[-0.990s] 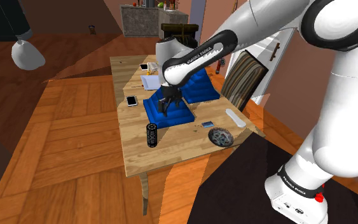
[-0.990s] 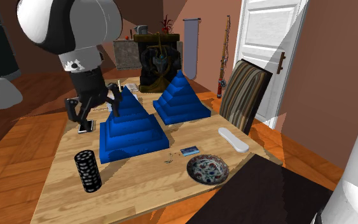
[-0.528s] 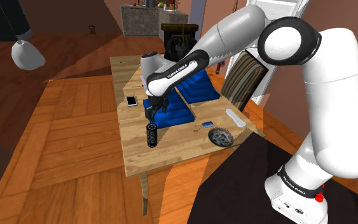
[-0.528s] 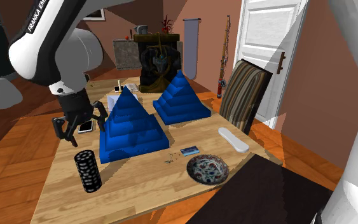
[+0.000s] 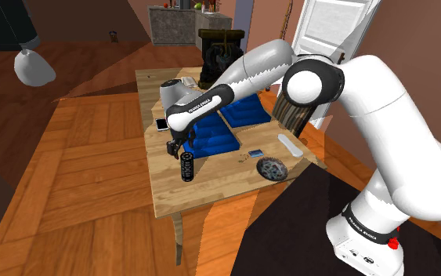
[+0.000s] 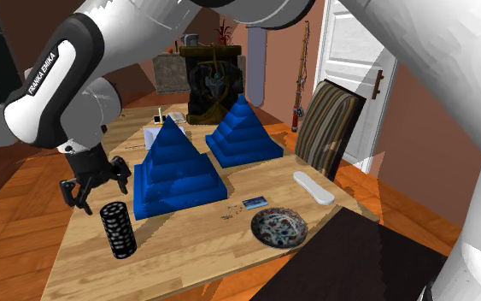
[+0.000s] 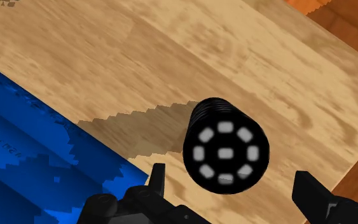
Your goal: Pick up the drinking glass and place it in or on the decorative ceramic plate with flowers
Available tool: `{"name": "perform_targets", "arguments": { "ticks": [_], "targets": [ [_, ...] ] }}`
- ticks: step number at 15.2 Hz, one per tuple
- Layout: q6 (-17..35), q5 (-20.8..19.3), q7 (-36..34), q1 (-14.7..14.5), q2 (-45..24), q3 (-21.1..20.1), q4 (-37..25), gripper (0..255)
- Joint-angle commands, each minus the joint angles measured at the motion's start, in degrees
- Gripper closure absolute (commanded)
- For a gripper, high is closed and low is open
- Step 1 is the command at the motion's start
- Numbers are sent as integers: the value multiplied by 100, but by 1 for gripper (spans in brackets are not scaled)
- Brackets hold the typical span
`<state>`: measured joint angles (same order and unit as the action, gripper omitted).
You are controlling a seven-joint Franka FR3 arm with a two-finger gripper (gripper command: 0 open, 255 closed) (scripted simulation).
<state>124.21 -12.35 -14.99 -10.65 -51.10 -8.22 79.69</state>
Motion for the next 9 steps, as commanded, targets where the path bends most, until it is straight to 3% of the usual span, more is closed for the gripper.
{"name": "perform_targets", "arguments": {
  "ticks": [1, 9],
  "targets": [
    [75, -12, -1, -1, -105, 14, -34, 0],
    [280, -43, -15, -5, -327, 45, -51, 0]
  ]
}}
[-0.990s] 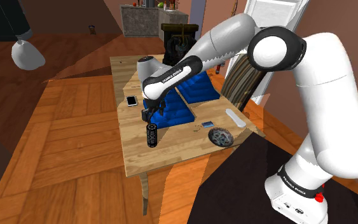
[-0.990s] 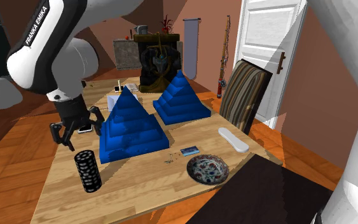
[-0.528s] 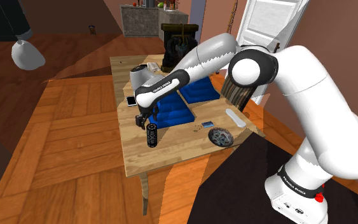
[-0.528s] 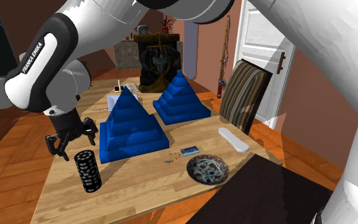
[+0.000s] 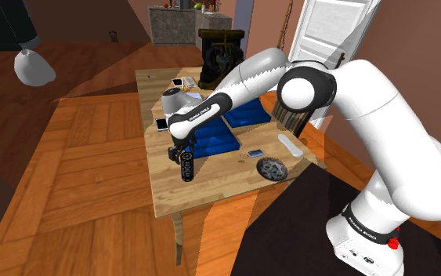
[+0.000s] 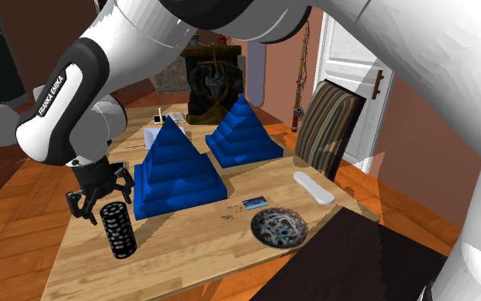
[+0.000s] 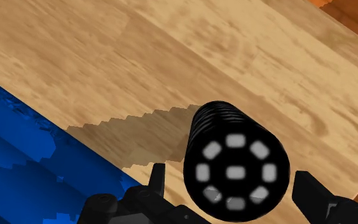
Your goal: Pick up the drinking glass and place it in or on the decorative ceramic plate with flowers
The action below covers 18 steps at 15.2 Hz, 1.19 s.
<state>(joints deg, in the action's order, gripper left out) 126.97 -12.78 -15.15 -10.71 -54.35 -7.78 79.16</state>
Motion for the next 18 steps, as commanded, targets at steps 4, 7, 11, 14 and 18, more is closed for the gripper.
{"name": "perform_targets", "arguments": {
  "ticks": [4, 7, 11, 14, 18],
  "targets": [
    [4, -1, 1, 1, -2, 1, 1, 0],
    [4, 0, 1, 1, -2, 1, 1, 255],
    [11, -1, -2, 0, 1, 0, 10, 255],
    [5, 0, 1, 1, -2, 1, 1, 255],
    [-140, 24, 19, 20, 234, -26, 93, 255]
  ]
}}
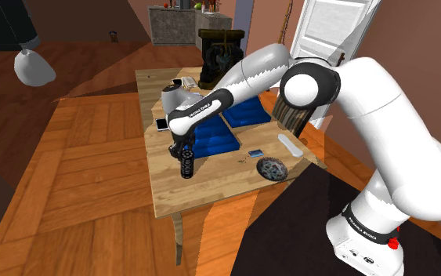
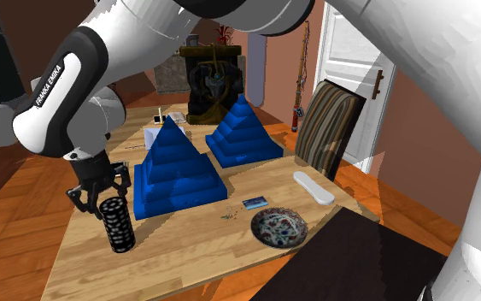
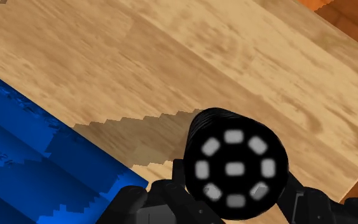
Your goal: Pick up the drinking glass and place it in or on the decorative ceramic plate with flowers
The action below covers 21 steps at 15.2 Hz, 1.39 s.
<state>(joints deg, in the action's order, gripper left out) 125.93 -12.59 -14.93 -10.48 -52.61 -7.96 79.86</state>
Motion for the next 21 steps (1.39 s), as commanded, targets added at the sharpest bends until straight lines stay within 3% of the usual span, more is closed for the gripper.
{"name": "perform_targets", "arguments": {
  "ticks": [1, 15, 21],
  "targets": [
    [-74, 12, 1, 2, 116, -14, 41, 255],
    [-685, 111, 80, 54, 819, -100, 130, 255],
    [49, 151, 421, 570, 1967, -76, 1977, 255]
  ]
}}
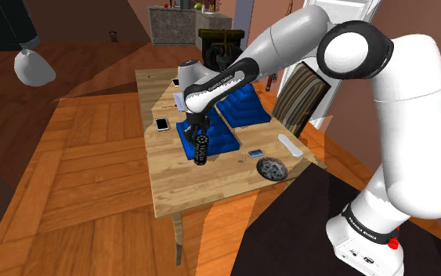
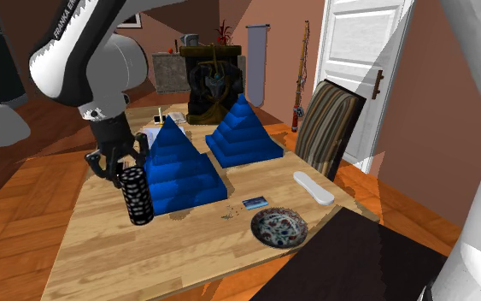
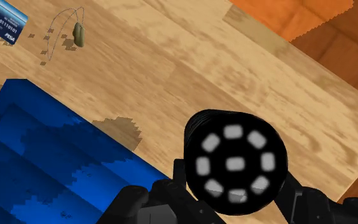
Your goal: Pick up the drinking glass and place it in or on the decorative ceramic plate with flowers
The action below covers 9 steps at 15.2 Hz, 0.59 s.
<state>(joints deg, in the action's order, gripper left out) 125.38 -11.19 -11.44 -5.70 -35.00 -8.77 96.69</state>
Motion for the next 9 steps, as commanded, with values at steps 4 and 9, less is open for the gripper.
{"name": "perform_targets", "arguments": {
  "ticks": [4, 9],
  "targets": [
    [469, 54, 381, 422, 852, 52, 1271, 255],
    [829, 116, 850, 828, 1578, 154, 2304, 255]
  ]
}}
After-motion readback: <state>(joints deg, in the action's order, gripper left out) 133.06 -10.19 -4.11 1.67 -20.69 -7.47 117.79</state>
